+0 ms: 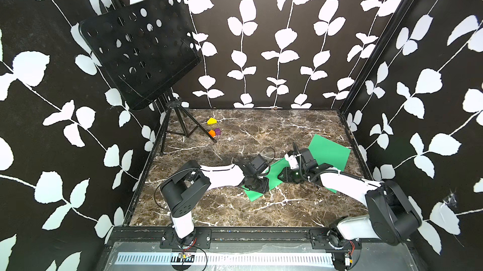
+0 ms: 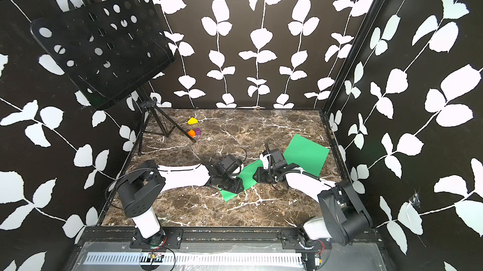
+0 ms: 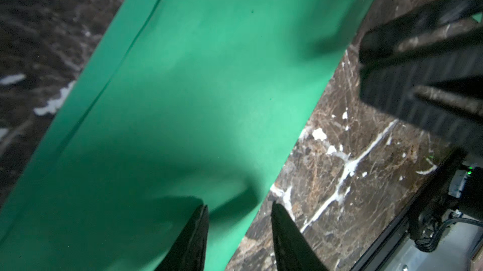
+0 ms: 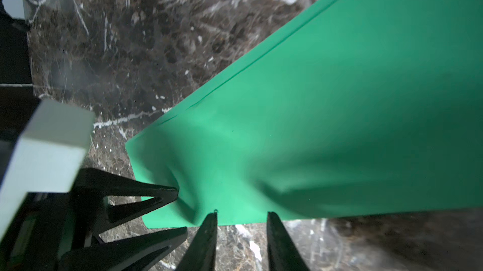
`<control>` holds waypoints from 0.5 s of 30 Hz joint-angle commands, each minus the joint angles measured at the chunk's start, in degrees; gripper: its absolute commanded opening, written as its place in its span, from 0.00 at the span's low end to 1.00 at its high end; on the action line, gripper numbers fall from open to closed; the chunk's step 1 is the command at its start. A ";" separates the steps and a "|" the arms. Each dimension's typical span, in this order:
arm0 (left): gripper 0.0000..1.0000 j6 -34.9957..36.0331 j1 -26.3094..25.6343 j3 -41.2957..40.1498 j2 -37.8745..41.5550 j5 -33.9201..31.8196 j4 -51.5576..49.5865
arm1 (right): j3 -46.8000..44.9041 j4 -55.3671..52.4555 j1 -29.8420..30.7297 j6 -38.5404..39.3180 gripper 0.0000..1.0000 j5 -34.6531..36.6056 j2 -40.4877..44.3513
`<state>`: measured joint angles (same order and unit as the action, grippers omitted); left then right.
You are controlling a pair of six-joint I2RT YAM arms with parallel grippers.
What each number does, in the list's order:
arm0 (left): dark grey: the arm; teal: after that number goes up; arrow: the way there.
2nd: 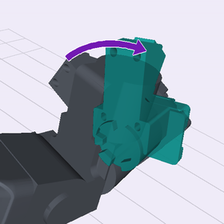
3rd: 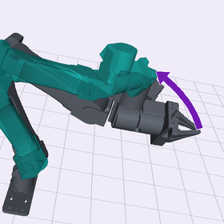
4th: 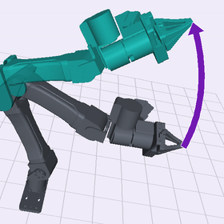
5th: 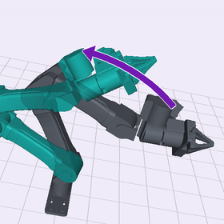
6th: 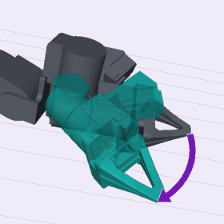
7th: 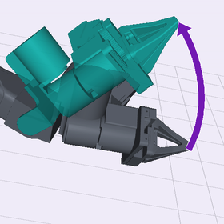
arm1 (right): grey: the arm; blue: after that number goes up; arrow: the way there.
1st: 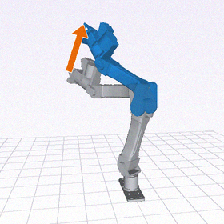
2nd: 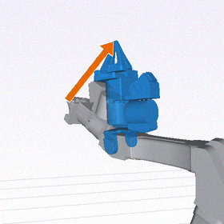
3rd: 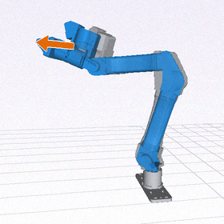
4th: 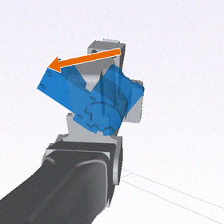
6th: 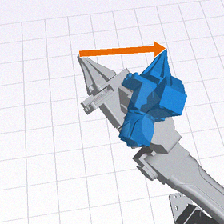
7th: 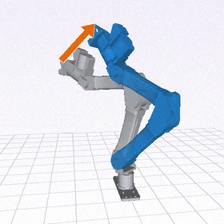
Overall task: Fold the rectangular paper in half along the long edge
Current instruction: Fold the paper at the center of the board.
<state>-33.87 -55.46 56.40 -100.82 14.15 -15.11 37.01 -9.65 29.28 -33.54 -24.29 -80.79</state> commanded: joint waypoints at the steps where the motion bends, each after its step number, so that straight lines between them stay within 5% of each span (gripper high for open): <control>1: 0.41 1.17 0.05 -1.86 -0.88 -0.17 -3.60 | 0.96 2.14 2.31 -1.41 0.27 -2.31 -1.72; 15: 0.38 1.70 0.09 -2.56 -1.71 -1.63 -5.23 | -0.70 -0.98 1.04 0.18 0.09 3.52 -6.33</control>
<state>-32.97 -55.40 56.10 -100.82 13.67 -15.14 37.01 -8.51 31.77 -34.44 -24.05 -86.70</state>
